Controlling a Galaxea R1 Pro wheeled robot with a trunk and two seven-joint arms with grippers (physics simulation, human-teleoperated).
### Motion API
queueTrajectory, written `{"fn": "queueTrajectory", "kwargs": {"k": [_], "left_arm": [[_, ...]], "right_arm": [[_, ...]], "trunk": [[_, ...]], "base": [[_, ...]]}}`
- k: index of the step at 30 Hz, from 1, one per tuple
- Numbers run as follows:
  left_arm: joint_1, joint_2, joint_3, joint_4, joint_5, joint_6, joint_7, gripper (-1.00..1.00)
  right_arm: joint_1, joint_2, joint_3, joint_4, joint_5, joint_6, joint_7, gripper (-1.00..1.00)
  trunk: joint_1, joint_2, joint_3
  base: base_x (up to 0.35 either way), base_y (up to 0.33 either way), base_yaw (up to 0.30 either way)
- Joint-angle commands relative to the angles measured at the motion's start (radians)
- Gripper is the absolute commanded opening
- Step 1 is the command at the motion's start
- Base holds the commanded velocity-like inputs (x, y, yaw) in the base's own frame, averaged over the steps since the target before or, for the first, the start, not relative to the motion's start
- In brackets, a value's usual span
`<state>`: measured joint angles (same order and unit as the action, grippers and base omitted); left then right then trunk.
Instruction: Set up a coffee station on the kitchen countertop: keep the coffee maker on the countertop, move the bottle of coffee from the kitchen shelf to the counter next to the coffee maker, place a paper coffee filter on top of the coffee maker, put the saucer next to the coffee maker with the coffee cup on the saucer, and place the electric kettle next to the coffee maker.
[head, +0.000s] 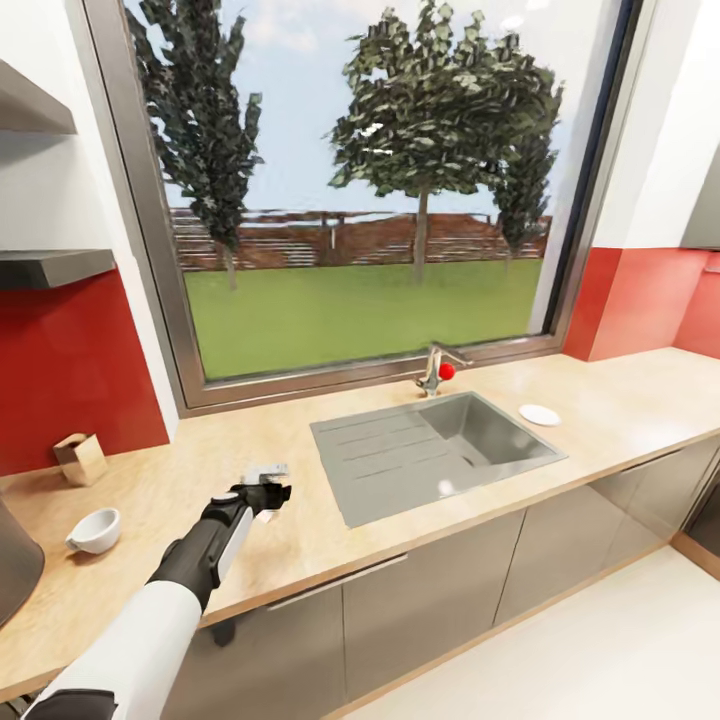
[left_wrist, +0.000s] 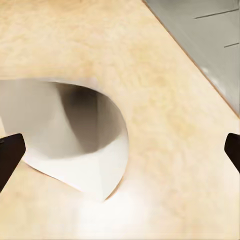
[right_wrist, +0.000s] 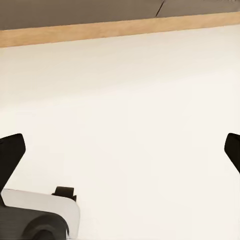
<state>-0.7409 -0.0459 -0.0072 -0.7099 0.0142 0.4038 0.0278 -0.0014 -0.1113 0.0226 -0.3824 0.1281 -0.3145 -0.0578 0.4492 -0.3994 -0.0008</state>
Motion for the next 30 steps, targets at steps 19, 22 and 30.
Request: {"fn": "queueTrajectory", "kwargs": {"k": [19, 22, 30], "left_arm": [[-0.017, 0.002, 0.002, 0.041, 0.002, 0.013, 0.006, 1.0], [-0.017, 0.002, 0.002, 0.038, 0.002, 0.013, 0.006, 1.0], [-0.017, 0.003, 0.003, 0.036, 0.002, 0.012, 0.008, 1.0]], "right_arm": [[0.0, 0.017, 0.003, 0.005, 0.013, 0.0, -0.011, 1.0], [0.0, 0.014, 0.003, 0.005, 0.013, 0.0, -0.011, 1.0], [0.0, 0.012, 0.003, 0.005, 0.013, 0.0, -0.011, 1.0]], "trunk": [[0.001, -0.001, 0.0], [0.001, -0.001, 0.0], [0.001, -0.001, 0.0]], "base": [[0.019, 0.0, 0.0], [0.0, 0.0, 0.0], [0.0, 0.0, 0.0]]}}
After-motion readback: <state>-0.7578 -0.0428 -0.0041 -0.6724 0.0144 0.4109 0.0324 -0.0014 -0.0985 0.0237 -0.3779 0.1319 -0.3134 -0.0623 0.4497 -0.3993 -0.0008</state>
